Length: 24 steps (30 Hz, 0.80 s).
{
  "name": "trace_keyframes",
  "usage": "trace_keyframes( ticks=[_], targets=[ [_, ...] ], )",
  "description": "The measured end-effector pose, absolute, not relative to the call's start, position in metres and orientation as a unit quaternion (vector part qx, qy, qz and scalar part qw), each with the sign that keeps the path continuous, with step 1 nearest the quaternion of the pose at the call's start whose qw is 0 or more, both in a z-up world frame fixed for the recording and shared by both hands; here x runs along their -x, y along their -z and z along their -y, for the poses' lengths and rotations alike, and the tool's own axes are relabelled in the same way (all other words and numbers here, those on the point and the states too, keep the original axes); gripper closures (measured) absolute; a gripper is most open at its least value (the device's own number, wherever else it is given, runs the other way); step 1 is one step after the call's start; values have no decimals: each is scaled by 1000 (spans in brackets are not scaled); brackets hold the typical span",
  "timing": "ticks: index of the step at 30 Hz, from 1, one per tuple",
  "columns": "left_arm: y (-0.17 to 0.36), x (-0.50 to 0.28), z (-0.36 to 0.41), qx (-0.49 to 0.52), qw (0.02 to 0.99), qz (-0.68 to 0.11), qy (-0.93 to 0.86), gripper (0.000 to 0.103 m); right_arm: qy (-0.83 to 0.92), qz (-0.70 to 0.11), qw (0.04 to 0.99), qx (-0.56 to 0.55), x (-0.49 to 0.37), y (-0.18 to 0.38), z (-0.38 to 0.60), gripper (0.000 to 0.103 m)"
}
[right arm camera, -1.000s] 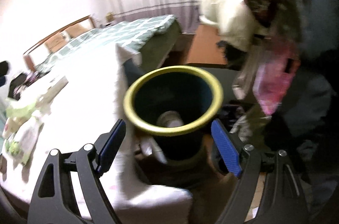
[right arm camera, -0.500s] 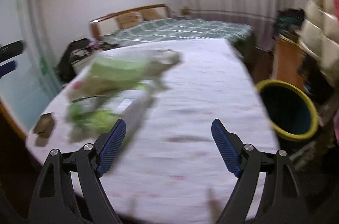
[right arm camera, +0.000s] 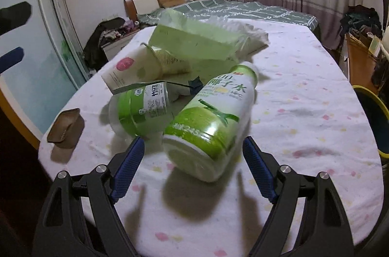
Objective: Collect trash
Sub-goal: 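Return the right gripper to the table and grasp the green coconut-water bottle, then lift the bottle, carry it over the bin and open the right gripper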
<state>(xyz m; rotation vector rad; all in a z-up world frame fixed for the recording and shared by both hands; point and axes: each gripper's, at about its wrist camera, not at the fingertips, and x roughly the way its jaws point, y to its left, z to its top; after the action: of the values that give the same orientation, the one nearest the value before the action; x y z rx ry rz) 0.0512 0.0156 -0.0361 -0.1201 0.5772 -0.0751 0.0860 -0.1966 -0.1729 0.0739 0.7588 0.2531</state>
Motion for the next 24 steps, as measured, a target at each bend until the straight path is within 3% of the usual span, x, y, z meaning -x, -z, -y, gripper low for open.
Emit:
trace_keyframes(
  ticks=[11,14,19,24],
  targets=[
    [52,-66,-14,66,950,-303,40,10,-70,-352,933,-41,-87,177,249,30],
    [55,-67,-9,64,950,-304,41,10,-87,-350,932,-46,-84,184,251,35],
    [58,-68,-7,60,949,-307,41,10,-102,-322,940,-43,-79,184,250,53],
    [60,-70,-7,62,949,-307,38,10,-125,-313,940,-59,-74,170,260,53]
  ],
)
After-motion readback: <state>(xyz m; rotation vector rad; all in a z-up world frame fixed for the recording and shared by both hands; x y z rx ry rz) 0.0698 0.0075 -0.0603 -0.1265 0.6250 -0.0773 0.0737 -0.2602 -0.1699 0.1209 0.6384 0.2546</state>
